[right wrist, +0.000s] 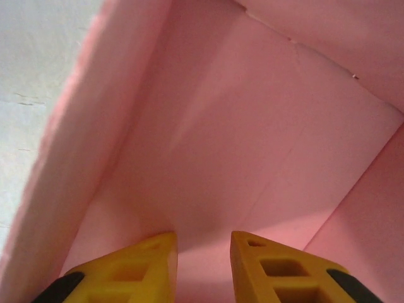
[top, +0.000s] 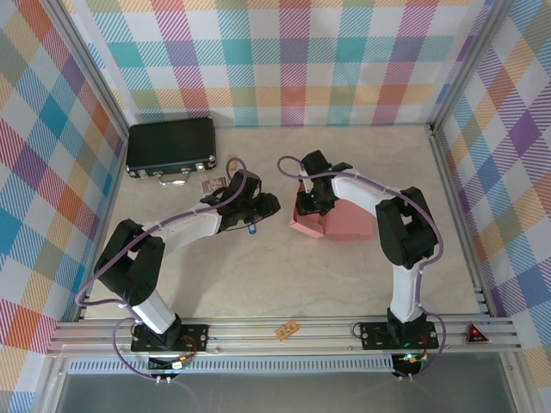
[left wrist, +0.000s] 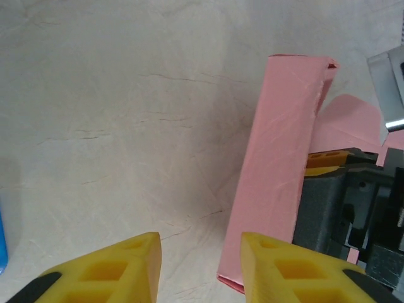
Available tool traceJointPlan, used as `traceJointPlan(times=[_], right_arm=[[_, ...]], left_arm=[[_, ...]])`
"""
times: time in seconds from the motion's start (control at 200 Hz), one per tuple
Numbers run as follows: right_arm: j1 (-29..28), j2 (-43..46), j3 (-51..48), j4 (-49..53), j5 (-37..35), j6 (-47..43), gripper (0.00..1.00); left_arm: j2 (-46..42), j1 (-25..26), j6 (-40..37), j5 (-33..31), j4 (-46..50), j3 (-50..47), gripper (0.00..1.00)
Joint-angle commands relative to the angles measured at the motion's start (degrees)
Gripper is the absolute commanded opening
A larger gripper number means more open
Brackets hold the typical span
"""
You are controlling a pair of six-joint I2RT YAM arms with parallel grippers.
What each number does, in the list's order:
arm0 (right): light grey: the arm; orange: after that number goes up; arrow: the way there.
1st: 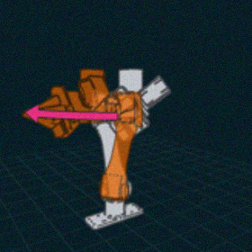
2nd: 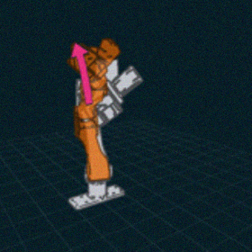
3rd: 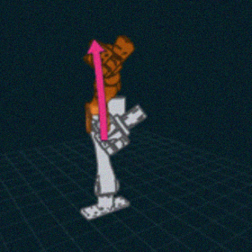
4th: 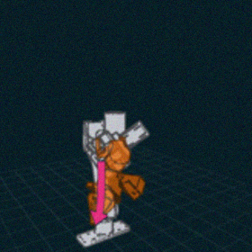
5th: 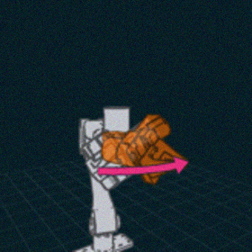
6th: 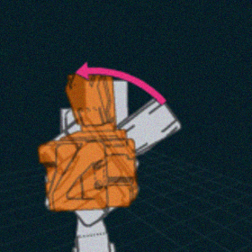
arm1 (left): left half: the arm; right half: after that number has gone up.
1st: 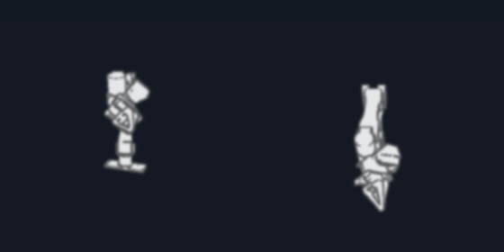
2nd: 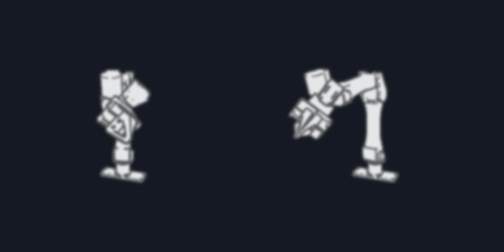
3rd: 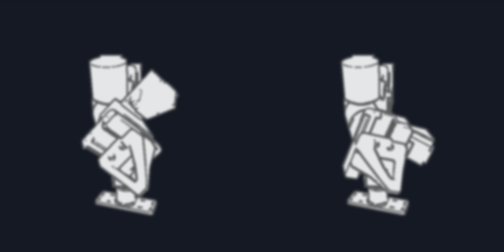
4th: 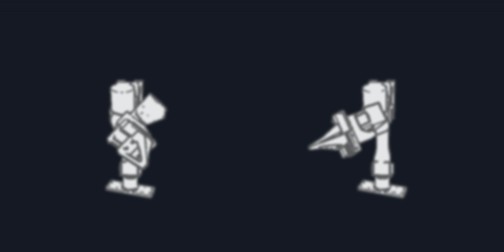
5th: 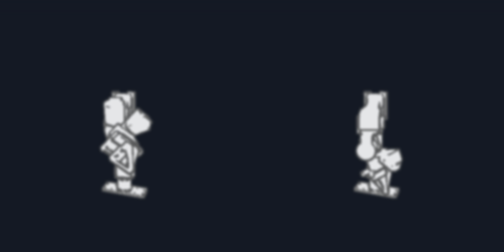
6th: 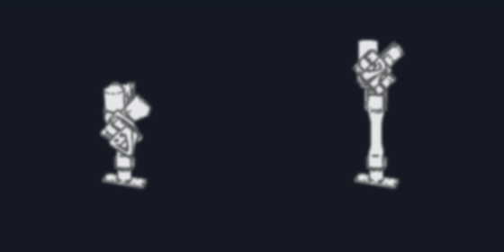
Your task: Fold the paper box
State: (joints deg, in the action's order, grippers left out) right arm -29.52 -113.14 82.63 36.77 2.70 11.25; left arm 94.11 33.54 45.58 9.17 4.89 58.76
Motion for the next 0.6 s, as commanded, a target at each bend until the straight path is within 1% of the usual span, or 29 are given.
traceJointPlan(times=[0.0, 0.475, 0.595], right_arm=[[-0.85, -2.09, 2.79, 3.64, -1.87, -2.60, 0.29], [-4.14, -8.87, 8.89, 11.45, -5.65, -9.90, 0.28], [-4.23, -8.52, 9.82, 12.09, -6.32, -9.92, 0.28]], left_arm=[[-1.78, -0.66, 0.40, -0.09, -1.78, -1.09, 0.37], [-1.59, -1.02, 1.71, -1.87, -1.87, -3.39, 0.30], [-0.02, -1.02, 2.02, -1.47, -2.87, -3.53, 0.30]])
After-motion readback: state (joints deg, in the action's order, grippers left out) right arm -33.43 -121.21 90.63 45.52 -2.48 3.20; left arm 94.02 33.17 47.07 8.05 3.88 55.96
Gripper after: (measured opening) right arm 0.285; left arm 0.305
